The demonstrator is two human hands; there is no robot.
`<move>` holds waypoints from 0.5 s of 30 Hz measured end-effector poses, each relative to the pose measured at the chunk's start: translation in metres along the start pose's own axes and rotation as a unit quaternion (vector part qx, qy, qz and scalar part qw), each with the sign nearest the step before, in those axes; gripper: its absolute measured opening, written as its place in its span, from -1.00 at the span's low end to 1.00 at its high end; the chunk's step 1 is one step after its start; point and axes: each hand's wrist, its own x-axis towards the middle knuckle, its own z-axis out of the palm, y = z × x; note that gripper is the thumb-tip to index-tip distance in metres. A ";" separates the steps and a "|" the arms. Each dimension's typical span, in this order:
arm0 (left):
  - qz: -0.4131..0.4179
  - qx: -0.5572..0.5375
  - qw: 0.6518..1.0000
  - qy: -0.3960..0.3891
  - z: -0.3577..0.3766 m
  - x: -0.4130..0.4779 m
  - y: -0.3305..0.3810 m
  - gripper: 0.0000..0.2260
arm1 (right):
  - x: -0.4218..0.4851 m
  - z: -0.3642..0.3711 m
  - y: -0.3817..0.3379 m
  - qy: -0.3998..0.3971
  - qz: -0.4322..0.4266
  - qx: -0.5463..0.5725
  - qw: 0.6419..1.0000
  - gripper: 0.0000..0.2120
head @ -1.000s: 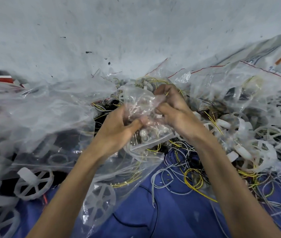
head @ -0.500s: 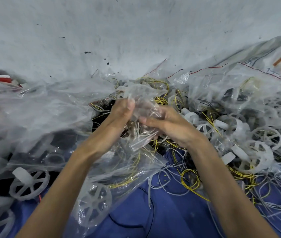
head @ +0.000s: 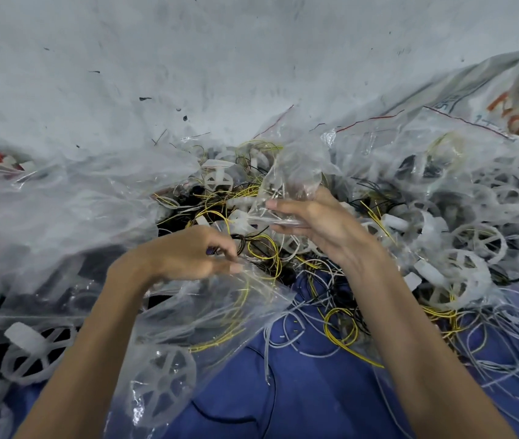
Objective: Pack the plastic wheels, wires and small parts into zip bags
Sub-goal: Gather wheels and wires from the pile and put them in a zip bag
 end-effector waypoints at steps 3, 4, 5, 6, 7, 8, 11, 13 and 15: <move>0.038 -0.055 0.998 0.003 -0.006 -0.015 0.011 -0.86 | 0.001 0.001 0.005 0.011 0.026 -0.008 1.000 -0.96; 0.053 -0.077 0.996 0.002 -0.008 -0.021 0.015 -0.87 | 0.002 0.002 0.007 0.021 0.023 -0.025 0.999 -0.95; 0.072 -0.094 0.993 0.006 -0.008 -0.027 0.018 -0.88 | 0.002 0.004 0.008 0.027 0.017 -0.047 0.998 -0.95; 0.087 -0.108 0.990 0.012 -0.009 -0.032 0.020 -0.89 | 0.001 0.006 0.008 0.023 0.015 -0.067 0.997 -0.95; 0.095 -0.121 0.988 0.015 -0.011 -0.036 0.021 -0.88 | 0.000 0.009 0.008 0.014 0.021 -0.082 0.996 -0.94; 0.099 -0.132 0.986 0.017 -0.012 -0.039 0.021 -0.87 | -0.001 0.011 0.007 0.004 0.033 -0.089 0.995 -0.95; 0.103 -0.147 0.983 0.026 -0.017 -0.045 0.014 -0.83 | -0.002 0.022 0.008 0.005 0.039 -0.095 0.995 -0.95; 0.110 -0.153 0.982 0.032 -0.021 -0.050 0.010 -0.82 | 0.000 0.028 0.009 0.025 0.031 -0.109 0.993 -0.84; 0.120 -0.148 0.981 0.038 -0.023 -0.054 0.008 -0.76 | 0.001 0.031 0.010 0.025 0.033 -0.105 0.994 -0.54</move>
